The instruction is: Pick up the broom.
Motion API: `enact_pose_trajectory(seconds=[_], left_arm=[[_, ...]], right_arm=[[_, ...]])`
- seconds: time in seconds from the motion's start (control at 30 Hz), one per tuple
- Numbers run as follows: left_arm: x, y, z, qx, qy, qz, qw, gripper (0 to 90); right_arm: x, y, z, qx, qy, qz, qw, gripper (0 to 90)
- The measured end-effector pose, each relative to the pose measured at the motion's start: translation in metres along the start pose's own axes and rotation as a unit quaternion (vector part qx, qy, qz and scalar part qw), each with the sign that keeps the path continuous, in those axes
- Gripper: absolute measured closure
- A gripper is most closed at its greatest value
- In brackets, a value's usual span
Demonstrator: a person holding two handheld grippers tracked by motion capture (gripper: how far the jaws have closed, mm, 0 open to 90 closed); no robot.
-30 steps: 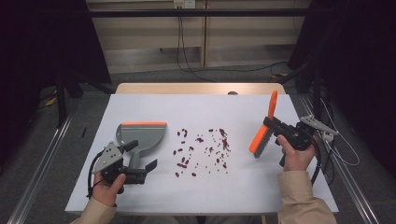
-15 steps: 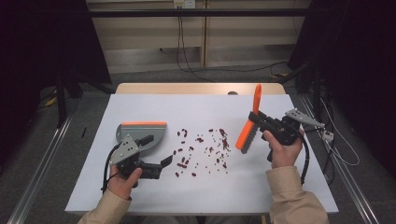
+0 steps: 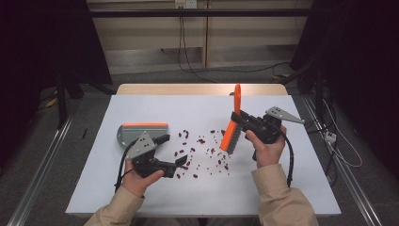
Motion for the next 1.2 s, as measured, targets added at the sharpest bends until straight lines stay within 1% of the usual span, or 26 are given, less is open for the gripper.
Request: enact_pose_trajectory(seconds=[0.07,0.1,0.13,0.17,0.23,0.3,0.4,0.43,0.47,0.5,0.57,0.6,0.67,0.7,0.77,0.87,0.9,0.93,0.97,1.0,1.03,1.1,1.13,1.17,1.2], left_arm=[[0.000,0.006,-0.002,-0.003,-0.002,0.006,1.0000,5.9],[0.001,0.008,-0.002,-0.008,-0.003,0.007,0.9999,6.8],[0.002,0.011,-0.004,-0.010,-0.007,0.005,0.9999,8.1],[0.002,0.014,-0.005,-0.013,-0.008,0.006,0.9999,9.4],[0.002,0.020,-0.006,-0.013,-0.010,0.008,0.9998,11.9],[0.002,0.025,-0.007,-0.020,-0.011,0.012,0.9997,13.9],[0.001,0.033,-0.008,-0.023,-0.012,0.020,0.9995,18.3],[-0.001,0.035,-0.008,-0.026,-0.015,0.024,0.9993,20.4],[-0.002,0.037,-0.007,-0.025,-0.013,0.030,0.9992,23.2],[-0.003,0.040,-0.007,-0.025,-0.016,0.031,0.9991,25.4],[-0.005,0.044,-0.008,-0.029,-0.018,0.036,0.9988,28.0],[-0.006,0.046,-0.008,-0.028,-0.017,0.040,0.9987,29.4],[-0.007,0.050,-0.010,-0.034,-0.018,0.044,0.9983,33.4],[-0.008,0.052,-0.010,-0.029,-0.020,0.049,0.9982,34.5],[-0.010,0.055,-0.010,-0.028,-0.023,0.054,0.9979,35.8],[-0.012,0.059,-0.007,-0.018,-0.022,0.060,0.9978,41.0],[-0.012,0.059,-0.007,-0.017,-0.027,0.059,0.9977,41.2],[-0.012,0.060,-0.007,-0.012,-0.024,0.056,0.9981,43.2],[-0.012,0.059,-0.006,-0.005,-0.019,0.056,0.9982,47.9],[-0.012,0.059,-0.006,-0.005,-0.019,0.056,0.9982,50.0],[-0.012,0.059,-0.005,-0.002,-0.023,0.058,0.9981,51.1],[-0.013,0.058,-0.003,0.008,-0.019,0.065,0.9977,58.2],[-0.013,0.058,-0.003,0.009,-0.018,0.066,0.9976,62.1],[-0.013,0.057,-0.002,0.015,-0.015,0.067,0.9975,66.3],[-0.013,0.057,-0.001,0.021,-0.014,0.069,0.9973,67.2]], right_arm=[[-0.001,0.005,0.006,0.008,-0.001,0.000,1.0000,70.8],[-0.001,0.008,0.009,0.008,-0.003,0.001,1.0000,70.8],[-0.002,0.010,0.012,0.011,-0.006,0.003,0.9999,70.8],[-0.003,0.013,0.015,0.015,-0.004,0.004,0.9999,70.8],[-0.004,0.018,0.020,0.020,-0.007,0.007,0.9998,70.8],[-0.005,0.023,0.025,0.021,-0.008,0.007,0.9997,70.8],[-0.005,0.029,0.031,0.027,-0.011,0.007,0.9995,70.8],[-0.005,0.030,0.033,0.030,-0.011,0.007,0.9995,70.8],[-0.005,0.032,0.035,0.031,-0.012,0.006,0.9994,70.8],[-0.006,0.034,0.037,0.032,-0.014,0.008,0.9994,70.8],[-0.008,0.038,0.040,0.034,-0.015,0.010,0.9993,70.8],[-0.009,0.040,0.041,0.034,-0.016,0.011,0.9992,70.8],[-0.011,0.043,0.045,0.038,-0.017,0.013,0.9991,70.8],[-0.012,0.045,0.047,0.040,-0.017,0.015,0.9990,70.8],[-0.014,0.048,0.050,0.040,-0.022,0.018,0.9988,70.8],[-0.015,0.052,0.056,0.043,-0.025,0.019,0.9986,70.8],[-0.016,0.053,0.057,0.043,-0.025,0.018,0.9986,70.8],[-0.016,0.054,0.059,0.045,-0.026,0.019,0.9985,70.8],[-0.017,0.056,0.061,0.047,-0.026,0.020,0.9983,70.7],[-0.017,0.057,0.062,0.047,-0.028,0.022,0.9982,70.7],[-0.018,0.058,0.063,0.049,-0.029,0.024,0.9981,70.7],[-0.020,0.059,0.066,0.050,-0.032,0.026,0.9979,70.8],[-0.020,0.060,0.067,0.054,-0.030,0.025,0.9978,70.8],[-0.020,0.060,0.068,0.057,-0.025,0.024,0.9977,70.8],[-0.020,0.061,0.069,0.056,-0.028,0.023,0.9978,70.8]])
Point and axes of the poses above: each handheld gripper's, and its own axes: y roughly forward along the jaws, x roughly out of its top, z roughly to its left, the point moved 6 cm from there along y, roughly forward along the jaws, and after that the axes turned 1 degree about y, right-handed, at the moved point
